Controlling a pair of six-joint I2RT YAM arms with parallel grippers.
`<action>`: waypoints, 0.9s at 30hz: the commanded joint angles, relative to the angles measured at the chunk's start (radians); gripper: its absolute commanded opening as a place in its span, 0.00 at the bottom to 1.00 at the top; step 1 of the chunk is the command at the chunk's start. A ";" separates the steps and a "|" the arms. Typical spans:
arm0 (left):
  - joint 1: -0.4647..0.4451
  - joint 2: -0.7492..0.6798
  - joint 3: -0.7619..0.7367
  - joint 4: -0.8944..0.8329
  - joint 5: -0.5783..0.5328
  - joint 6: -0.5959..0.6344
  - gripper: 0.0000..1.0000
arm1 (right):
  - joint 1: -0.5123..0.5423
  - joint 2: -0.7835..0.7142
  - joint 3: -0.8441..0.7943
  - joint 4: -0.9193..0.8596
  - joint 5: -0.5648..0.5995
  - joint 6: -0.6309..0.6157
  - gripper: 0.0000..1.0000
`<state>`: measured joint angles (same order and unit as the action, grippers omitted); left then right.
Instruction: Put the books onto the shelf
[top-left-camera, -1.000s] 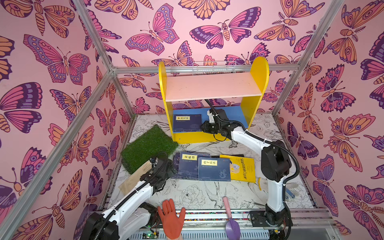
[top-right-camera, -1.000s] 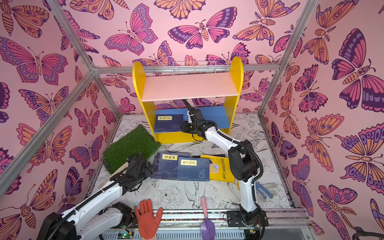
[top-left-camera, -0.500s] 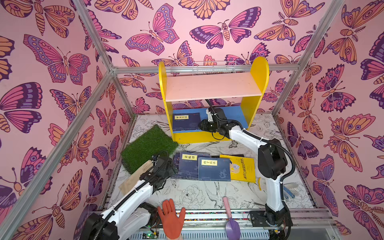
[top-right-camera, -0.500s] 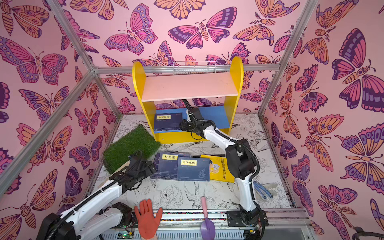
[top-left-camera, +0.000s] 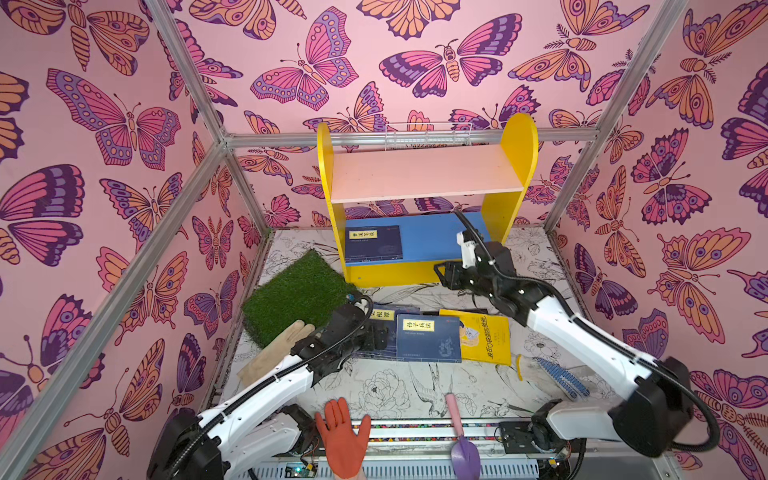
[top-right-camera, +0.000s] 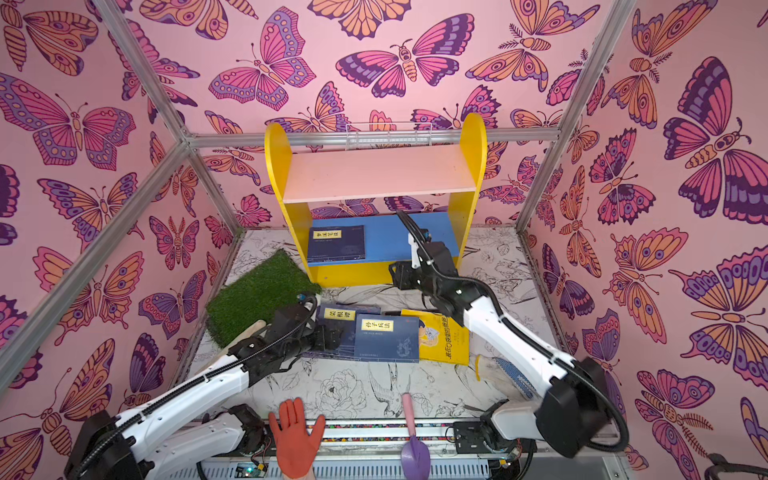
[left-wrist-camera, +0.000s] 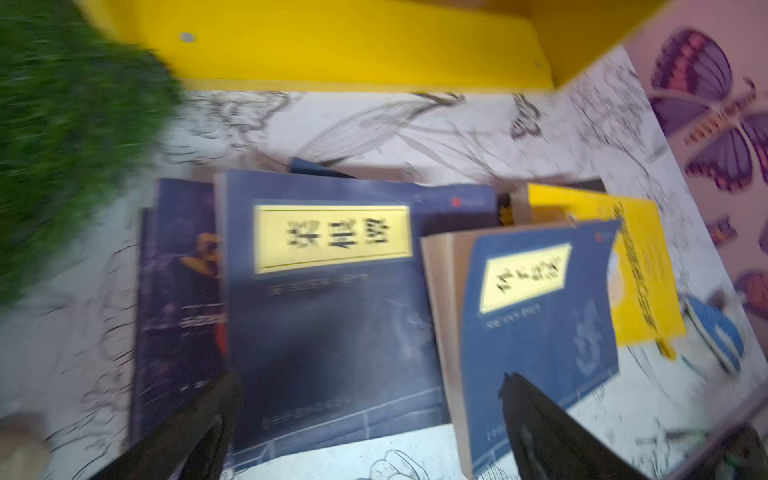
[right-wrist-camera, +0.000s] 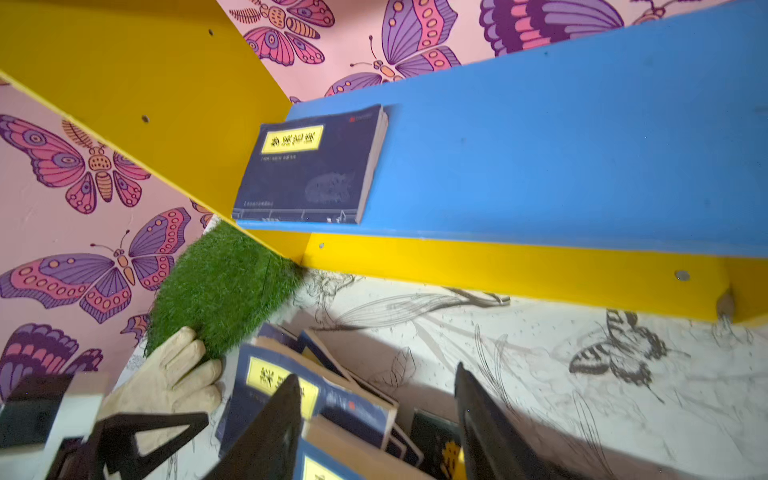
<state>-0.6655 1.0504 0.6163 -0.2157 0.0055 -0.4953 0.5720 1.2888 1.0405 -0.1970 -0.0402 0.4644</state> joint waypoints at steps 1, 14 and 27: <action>-0.030 0.098 0.052 0.060 0.183 0.163 1.00 | -0.003 -0.068 -0.167 -0.149 -0.063 0.023 0.59; -0.068 0.341 0.137 -0.004 0.244 0.214 0.97 | -0.071 -0.071 -0.403 -0.263 -0.417 0.073 0.59; -0.069 0.397 0.154 -0.070 0.108 0.146 0.76 | -0.072 0.029 -0.257 -0.051 -0.561 0.090 0.48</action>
<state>-0.7273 1.4117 0.7734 -0.1959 0.1711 -0.3176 0.4995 1.3075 0.6884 -0.3519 -0.5289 0.5507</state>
